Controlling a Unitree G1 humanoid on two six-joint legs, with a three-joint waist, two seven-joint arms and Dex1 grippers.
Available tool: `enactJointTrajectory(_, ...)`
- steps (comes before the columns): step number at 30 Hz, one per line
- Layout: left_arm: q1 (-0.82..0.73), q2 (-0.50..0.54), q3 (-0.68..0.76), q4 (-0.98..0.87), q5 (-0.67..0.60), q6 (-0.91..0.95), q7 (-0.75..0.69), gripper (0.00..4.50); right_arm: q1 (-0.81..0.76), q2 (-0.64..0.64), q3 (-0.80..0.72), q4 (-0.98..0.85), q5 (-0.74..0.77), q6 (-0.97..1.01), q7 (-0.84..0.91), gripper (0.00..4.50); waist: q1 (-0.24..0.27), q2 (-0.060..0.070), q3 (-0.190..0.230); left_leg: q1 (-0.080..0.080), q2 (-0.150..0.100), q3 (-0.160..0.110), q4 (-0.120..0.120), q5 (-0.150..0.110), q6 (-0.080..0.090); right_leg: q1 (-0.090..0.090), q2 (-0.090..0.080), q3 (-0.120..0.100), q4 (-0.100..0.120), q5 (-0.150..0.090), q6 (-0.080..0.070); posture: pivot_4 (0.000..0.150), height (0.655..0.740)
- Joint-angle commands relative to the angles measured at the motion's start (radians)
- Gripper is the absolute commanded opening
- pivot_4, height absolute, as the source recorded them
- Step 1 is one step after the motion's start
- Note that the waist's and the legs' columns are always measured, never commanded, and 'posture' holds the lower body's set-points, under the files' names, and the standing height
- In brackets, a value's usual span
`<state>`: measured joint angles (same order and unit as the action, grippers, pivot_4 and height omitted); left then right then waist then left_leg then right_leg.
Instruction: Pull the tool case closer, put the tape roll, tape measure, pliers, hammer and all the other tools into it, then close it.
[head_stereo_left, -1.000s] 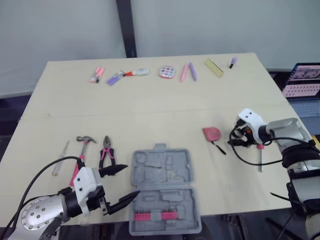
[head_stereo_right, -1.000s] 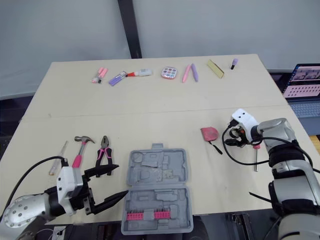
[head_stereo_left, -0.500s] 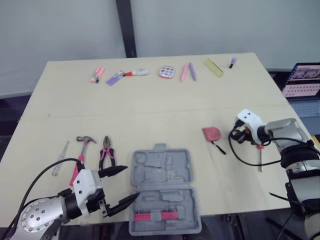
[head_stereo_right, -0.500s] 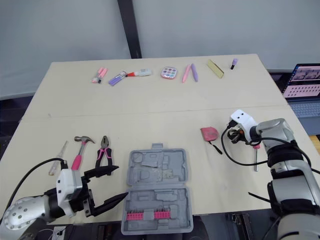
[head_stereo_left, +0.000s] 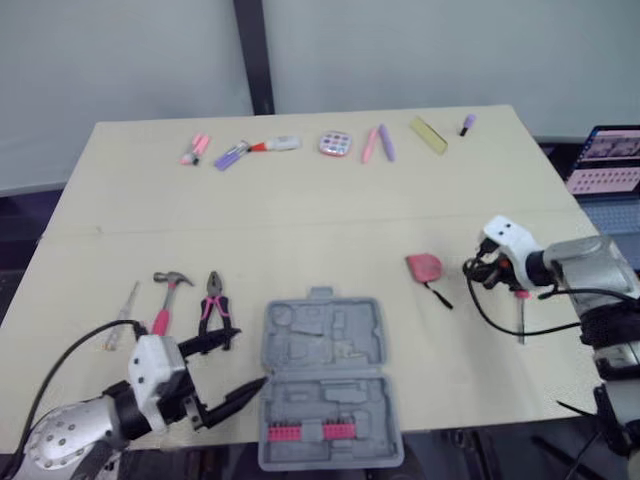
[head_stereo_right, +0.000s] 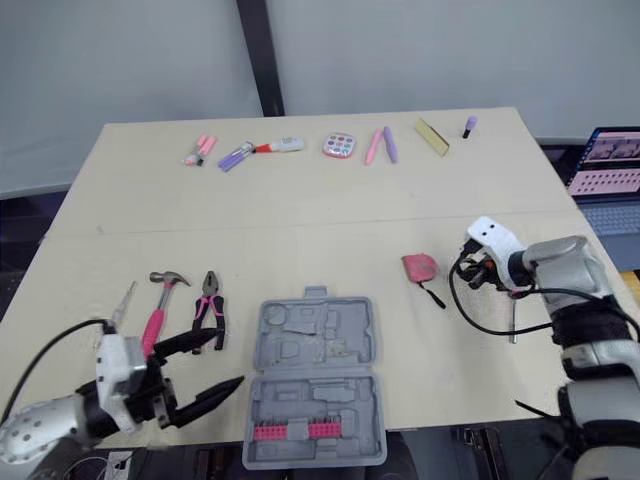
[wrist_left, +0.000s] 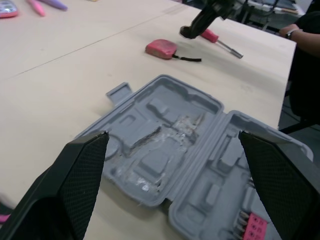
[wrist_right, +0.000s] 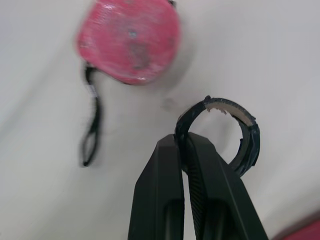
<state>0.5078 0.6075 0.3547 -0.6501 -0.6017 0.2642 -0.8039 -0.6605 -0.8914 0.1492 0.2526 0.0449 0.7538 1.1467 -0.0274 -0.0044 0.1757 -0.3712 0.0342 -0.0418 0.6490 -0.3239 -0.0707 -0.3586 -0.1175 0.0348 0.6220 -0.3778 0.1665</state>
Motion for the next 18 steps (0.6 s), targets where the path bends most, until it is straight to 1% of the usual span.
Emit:
enactJointTrajectory(1, 0.047, -0.002, 0.084, 0.010, -0.044, -0.002, -0.017, 4.50, 0.043, -0.001, -0.063, -0.328, 0.139, 0.222, 0.017, 0.02, -0.002, 0.000, 0.000, 0.000, 0.000, 0.000, 0.000, 0.000, 0.000, 0.000, 0.000, 0.000, 0.000, 0.000, 0.000, 0.150, 0.7400)
enactJointTrajectory(3, 0.076, -0.003, 0.118, 0.025, -0.046, -0.011, -0.036, 4.50, 0.058, 0.038, -0.085, -0.464, 0.205, 0.339, -0.019, 0.02, -0.002, 0.000, 0.000, 0.000, 0.001, 0.000, -0.001, 0.000, 0.000, 0.000, 0.001, 0.000, 0.000, 0.000, 0.000, 0.150, 0.7400)
enactJointTrajectory(6, 0.108, -0.008, 0.139, 0.053, -0.040, -0.033, -0.074, 4.50, 0.056, 0.110, -0.100, -0.595, 0.288, 0.470, -0.075, 0.02, 0.001, 0.000, 0.000, 0.000, 0.001, 0.000, -0.001, 0.000, 0.000, 0.000, 0.001, 0.000, 0.000, 0.000, 0.000, 0.150, 0.7400)
enactJointTrajectory(8, 0.121, -0.009, 0.145, 0.073, -0.031, -0.052, -0.100, 4.50, 0.044, 0.157, -0.103, -0.649, 0.332, 0.531, -0.111, 0.02, 0.008, -0.001, 0.000, 0.000, 0.001, 0.000, 0.000, -0.001, 0.000, 0.000, 0.001, 0.000, 0.000, 0.000, 0.000, 0.150, 0.7400)
enactJointTrajectory(13, 0.145, -0.005, 0.156, 0.180, 0.011, -0.143, -0.188, 4.50, 0.005, 0.342, -0.100, -0.724, 0.429, 0.669, -0.228, 0.02, 0.006, -0.001, 0.000, 0.000, 0.000, -0.001, 0.000, -0.001, 0.000, -0.001, 0.001, 0.000, 0.000, 0.000, 0.000, 0.150, 0.7400)
enactJointTrajectory(18, 0.132, -0.009, 0.146, 0.251, 0.040, -0.206, -0.227, 4.50, 0.019, 0.437, -0.009, -0.703, 0.437, 0.631, -0.319, 0.02, 0.002, -0.002, 0.000, 0.000, 0.000, -0.001, -0.001, -0.001, 0.000, -0.001, 0.001, 0.000, 0.001, 0.000, -0.001, 0.150, 0.7400)
